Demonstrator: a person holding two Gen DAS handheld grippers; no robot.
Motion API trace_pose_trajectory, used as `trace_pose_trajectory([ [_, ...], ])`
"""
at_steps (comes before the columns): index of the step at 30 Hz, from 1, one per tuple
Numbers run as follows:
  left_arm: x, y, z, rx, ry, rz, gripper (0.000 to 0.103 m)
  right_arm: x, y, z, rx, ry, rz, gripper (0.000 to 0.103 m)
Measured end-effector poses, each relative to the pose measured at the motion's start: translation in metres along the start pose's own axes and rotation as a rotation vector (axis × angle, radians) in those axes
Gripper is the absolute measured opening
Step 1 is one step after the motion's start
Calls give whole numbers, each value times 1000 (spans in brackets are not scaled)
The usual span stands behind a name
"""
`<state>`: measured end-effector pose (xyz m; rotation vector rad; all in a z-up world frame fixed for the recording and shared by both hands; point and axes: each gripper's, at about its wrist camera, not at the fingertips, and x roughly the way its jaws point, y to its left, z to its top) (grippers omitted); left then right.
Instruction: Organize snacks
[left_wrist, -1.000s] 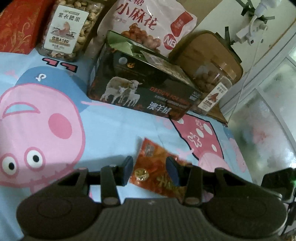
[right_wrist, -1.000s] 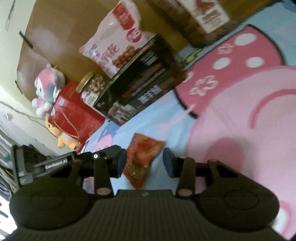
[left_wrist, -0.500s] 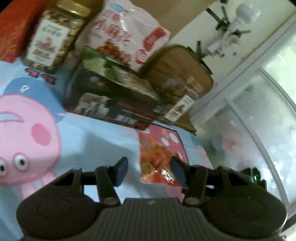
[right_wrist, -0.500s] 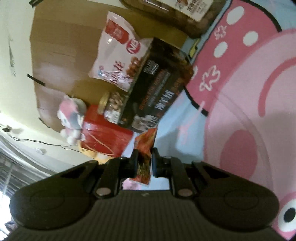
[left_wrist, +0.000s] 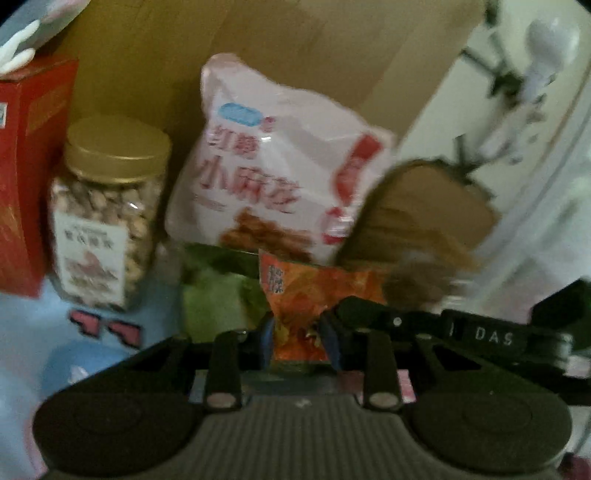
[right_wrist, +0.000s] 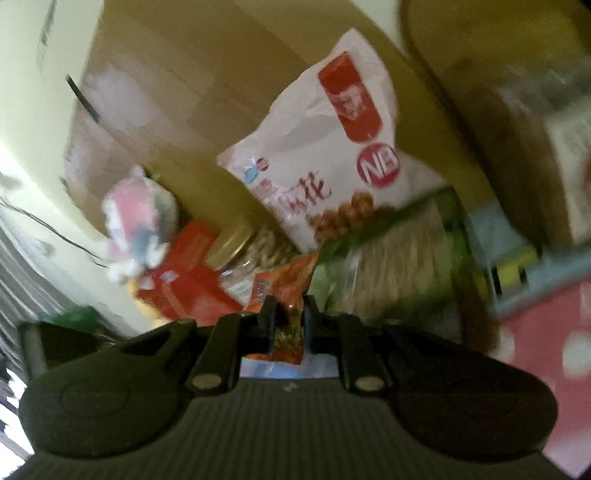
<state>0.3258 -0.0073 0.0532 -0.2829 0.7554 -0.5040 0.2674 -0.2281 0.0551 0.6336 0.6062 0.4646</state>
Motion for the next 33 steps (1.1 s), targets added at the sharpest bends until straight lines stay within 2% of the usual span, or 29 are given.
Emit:
trace_pose_trajectory([
  [4, 24, 0, -4, 87, 20, 198, 29, 43, -2, 0, -109, 56, -101, 18],
  [6, 22, 1, -6, 116, -10, 235, 31, 58, -3, -4, -165, 78, -137, 23],
  [10, 14, 3, -7, 97, -26, 224, 33, 55, 2, -5, -219, 26, -177, 33],
  [12, 6, -1, -6, 110, -48, 242, 35, 41, -1, -5, -204, -42, -202, 46],
  [17, -18, -20, -7, 147, -106, 255, 38, 6, -9, -7, -137, -117, -206, 46],
  [20, -38, -34, -20, 174, -124, 268, 42, -20, -10, -20, -110, -144, -187, 46],
  [26, -62, -60, -66, 251, -107, 307, 43, -61, 2, -72, -143, -182, -205, 46],
  [31, -77, -64, -105, 235, -90, 318, 46, -85, 4, -119, -136, -199, -210, 46],
  [33, -83, -67, -119, 246, -87, 343, 51, -94, 2, -136, -108, -204, -201, 46],
])
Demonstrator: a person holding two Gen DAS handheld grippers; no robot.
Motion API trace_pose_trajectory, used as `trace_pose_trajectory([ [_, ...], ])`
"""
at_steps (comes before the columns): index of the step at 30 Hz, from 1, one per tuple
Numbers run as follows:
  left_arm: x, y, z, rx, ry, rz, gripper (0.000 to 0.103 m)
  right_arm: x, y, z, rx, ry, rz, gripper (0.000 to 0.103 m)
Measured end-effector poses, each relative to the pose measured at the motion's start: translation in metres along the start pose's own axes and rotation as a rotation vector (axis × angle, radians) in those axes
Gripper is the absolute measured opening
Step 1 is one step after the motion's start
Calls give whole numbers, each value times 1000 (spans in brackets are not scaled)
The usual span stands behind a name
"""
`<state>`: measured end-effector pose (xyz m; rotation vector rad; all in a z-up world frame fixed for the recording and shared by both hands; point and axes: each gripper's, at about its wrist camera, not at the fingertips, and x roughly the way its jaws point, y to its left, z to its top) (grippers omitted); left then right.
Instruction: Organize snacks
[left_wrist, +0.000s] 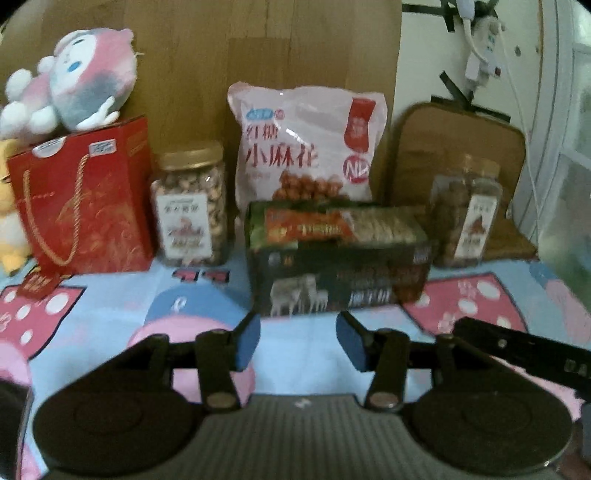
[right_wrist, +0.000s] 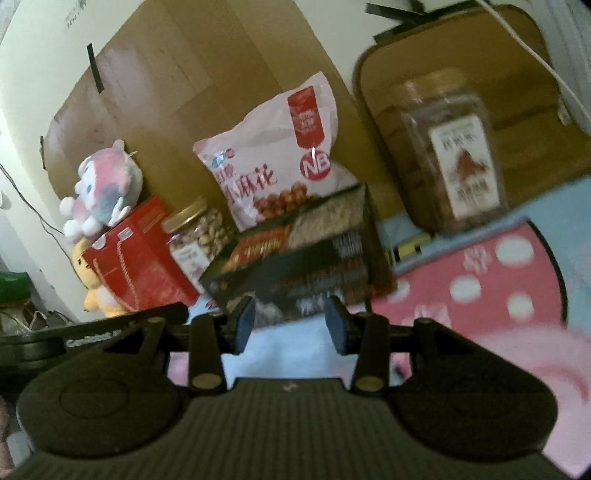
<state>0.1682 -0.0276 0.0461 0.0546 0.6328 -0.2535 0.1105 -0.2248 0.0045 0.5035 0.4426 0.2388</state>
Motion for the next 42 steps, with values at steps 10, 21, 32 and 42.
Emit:
trace_pose_trajectory([
  [10, -42, -9, -44, 41, -38, 74, 96, -32, 13, -45, -22, 53, 35, 47],
  [21, -51, -18, -57, 65, -38, 112, 103, -48, 20, -54, -40, 32, 50, 56],
  [32, -56, -33, -60, 111, -33, 168, 103, -58, 16, -54, -19, 7, 46, 59],
  [42, -62, -36, -61, 108, -47, 160, 103, -64, 11, -53, -2, -13, 33, 66],
])
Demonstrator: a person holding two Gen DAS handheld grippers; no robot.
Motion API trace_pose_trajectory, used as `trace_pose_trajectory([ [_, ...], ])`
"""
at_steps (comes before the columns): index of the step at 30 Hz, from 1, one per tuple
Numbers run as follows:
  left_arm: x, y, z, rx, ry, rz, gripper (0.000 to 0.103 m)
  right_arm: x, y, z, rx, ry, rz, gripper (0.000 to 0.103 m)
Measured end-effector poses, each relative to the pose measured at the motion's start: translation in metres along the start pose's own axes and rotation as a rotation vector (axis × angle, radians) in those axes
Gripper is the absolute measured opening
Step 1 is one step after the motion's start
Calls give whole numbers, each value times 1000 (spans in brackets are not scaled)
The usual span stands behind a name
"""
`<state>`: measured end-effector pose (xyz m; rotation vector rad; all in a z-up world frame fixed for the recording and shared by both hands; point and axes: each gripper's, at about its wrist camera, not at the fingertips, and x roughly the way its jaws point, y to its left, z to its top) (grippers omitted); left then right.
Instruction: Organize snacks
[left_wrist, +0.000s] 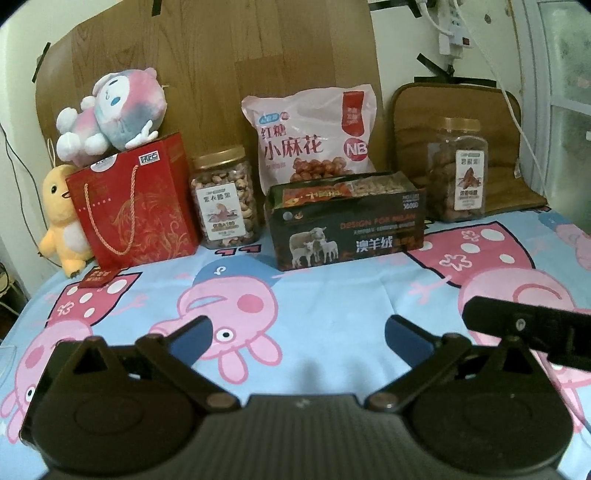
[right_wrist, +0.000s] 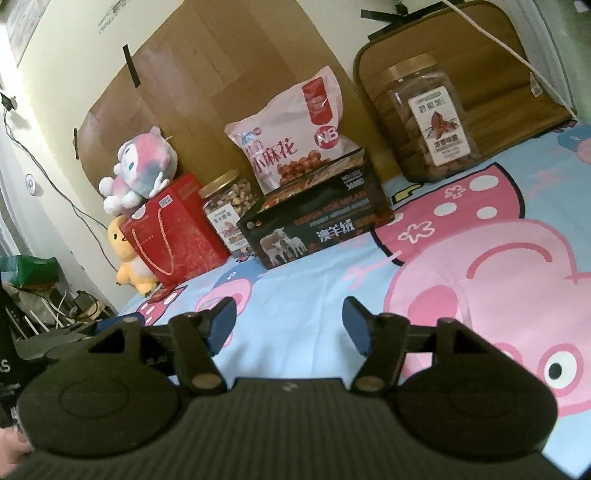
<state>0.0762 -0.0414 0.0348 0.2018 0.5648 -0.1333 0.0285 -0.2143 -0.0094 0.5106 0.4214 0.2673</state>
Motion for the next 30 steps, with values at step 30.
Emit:
trace_pose_trajectory([
  [30, 4, -1, -3, 26, 56, 101, 103, -11, -3, 4, 54, -60, -32, 73],
])
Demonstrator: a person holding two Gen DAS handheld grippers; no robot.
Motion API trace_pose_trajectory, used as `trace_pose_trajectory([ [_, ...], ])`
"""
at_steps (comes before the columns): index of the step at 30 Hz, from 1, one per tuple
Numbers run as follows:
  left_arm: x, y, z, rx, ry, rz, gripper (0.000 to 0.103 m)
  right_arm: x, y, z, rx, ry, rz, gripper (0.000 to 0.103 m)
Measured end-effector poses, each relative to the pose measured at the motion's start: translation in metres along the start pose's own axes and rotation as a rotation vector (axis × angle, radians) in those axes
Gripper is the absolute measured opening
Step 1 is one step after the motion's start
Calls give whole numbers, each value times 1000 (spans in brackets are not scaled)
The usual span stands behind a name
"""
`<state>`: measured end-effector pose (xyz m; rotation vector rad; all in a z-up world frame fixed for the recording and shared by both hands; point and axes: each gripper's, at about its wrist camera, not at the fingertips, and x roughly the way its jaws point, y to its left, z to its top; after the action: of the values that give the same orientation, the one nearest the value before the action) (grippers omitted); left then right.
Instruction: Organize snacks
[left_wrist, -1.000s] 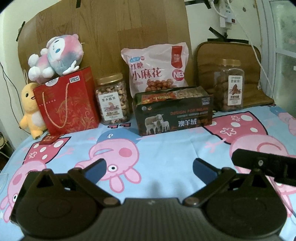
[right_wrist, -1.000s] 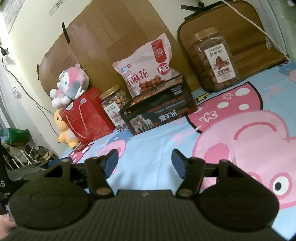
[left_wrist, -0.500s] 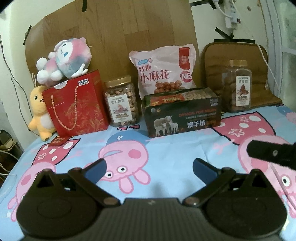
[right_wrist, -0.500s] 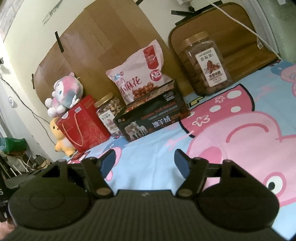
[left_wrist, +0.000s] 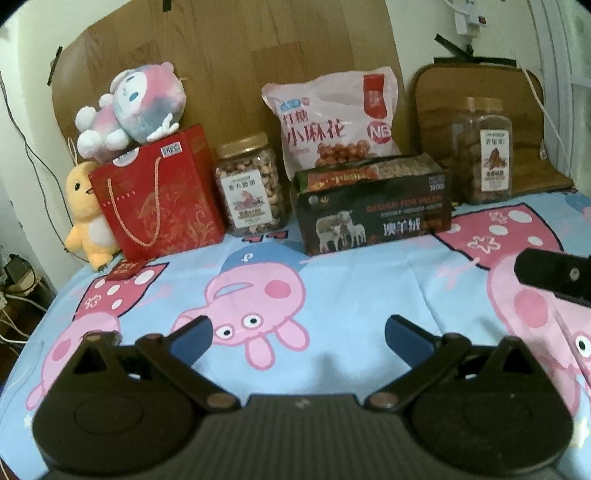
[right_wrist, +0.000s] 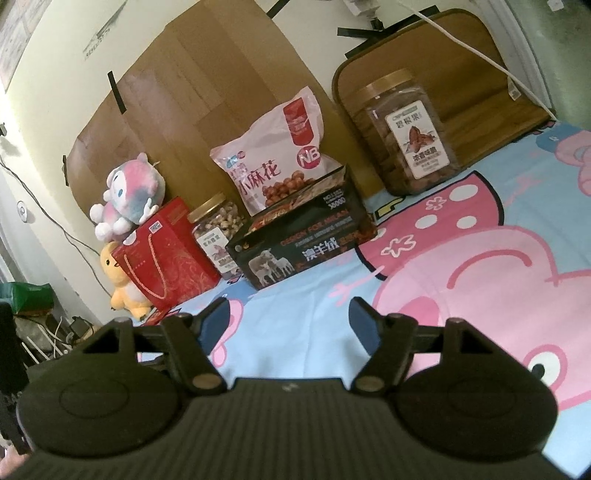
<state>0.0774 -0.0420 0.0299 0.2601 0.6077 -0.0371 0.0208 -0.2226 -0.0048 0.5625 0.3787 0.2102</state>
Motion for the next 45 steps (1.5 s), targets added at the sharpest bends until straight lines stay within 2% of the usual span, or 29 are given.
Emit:
trace_pose_trajectory([
  [10, 4, 3, -2, -14, 73, -25, 103, -2, -1, 0, 10, -7, -7, 74],
  [45, 12, 7, -5, -27, 122, 1, 103, -1, -2, -2, 20, -5, -3, 74],
])
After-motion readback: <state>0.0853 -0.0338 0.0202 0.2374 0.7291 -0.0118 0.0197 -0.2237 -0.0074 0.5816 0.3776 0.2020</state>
